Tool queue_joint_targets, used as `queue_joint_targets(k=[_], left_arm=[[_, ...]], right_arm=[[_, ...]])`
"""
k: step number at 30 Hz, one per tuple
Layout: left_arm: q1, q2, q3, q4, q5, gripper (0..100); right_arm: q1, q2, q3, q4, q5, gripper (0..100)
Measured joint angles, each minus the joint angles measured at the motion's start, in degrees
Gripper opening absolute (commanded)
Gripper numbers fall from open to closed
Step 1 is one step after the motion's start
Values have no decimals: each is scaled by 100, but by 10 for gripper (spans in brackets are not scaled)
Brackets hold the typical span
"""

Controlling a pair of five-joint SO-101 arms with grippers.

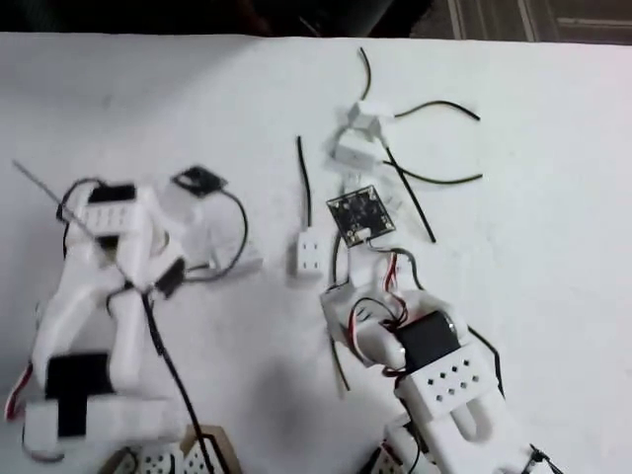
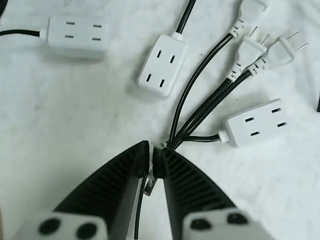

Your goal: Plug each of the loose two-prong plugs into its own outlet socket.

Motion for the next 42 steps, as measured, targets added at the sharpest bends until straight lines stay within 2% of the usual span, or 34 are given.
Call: queue_joint_targets(k=[5,8,10,16,21,27,32,39,42], left_arm=[[255,-1196,1046,-88,0,272],[264,-1943,1451,-88,202,307],[264,-2514,1653,-88,448,310],[202,-4475,2374,-79,659,309],[-404,-5916,3059,-264,677,309],[-1116,-7095,3938,-686,914,309],[-1196,-7815,4782,-1108,1538,309],[-1204,-8677,5196,-993,1662,309],[-1204,-8949,5284,-835,1662,309]], right_arm=[[18,0,0,0,0,33],[255,0,0,0,0,125],[457,0,0,0,0,156],[738,0,-44,0,202,96],[1055,352,-633,114,237,117],[1143,1908,-1741,501,273,112],[1152,3262,-2637,501,949,112],[1442,4888,-3701,475,1389,112],[1451,5538,-3912,123,1424,112]])
